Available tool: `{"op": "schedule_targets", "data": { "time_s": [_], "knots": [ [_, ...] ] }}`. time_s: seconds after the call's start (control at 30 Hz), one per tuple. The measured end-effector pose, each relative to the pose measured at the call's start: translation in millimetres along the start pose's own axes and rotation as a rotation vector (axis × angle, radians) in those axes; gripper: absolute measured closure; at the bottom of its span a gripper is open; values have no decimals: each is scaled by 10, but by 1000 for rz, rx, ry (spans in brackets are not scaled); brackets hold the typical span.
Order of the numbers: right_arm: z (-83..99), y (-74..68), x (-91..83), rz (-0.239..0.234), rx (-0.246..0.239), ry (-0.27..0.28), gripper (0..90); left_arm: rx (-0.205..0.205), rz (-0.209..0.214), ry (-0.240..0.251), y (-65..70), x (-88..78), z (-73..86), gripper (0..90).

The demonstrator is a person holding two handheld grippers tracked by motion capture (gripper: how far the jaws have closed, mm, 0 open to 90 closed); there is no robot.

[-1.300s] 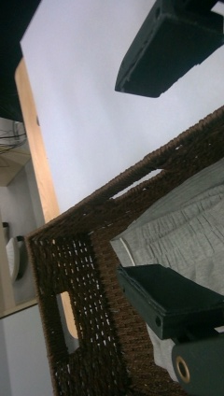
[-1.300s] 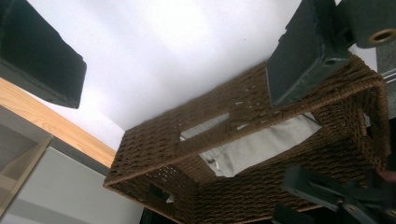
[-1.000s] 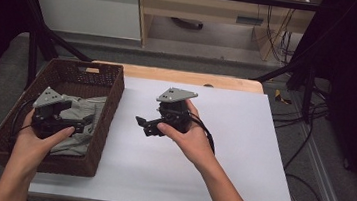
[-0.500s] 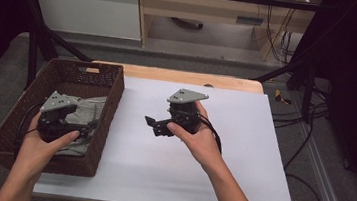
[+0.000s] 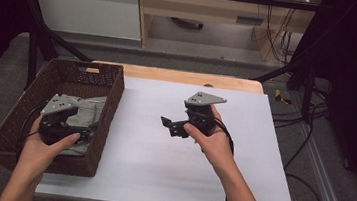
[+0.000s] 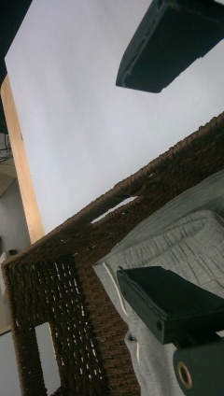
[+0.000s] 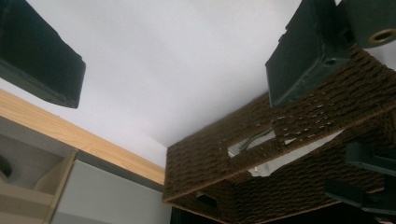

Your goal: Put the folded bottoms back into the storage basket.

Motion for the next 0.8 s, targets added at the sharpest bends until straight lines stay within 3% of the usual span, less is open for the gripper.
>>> {"op": "schedule_targets", "data": {
  "time_s": [0.43,0.8],
  "knots": [
    [89,240,-211,54,29,24,51,1,19,-13,56,-5,54,75],
    [331,436,-372,104,48,4,51,21,43,-26,168,34,127,74]
  ]
}}
Point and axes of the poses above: each handheld gripper's, and its own axes: x roughly forward along the jaws, z roughly out of its underside, y roughly to its right, the point moved 9 cm from there along x, roughly forward along the jaws, and after that the axes turned 12 degrees about y, right-handed, at the moved point
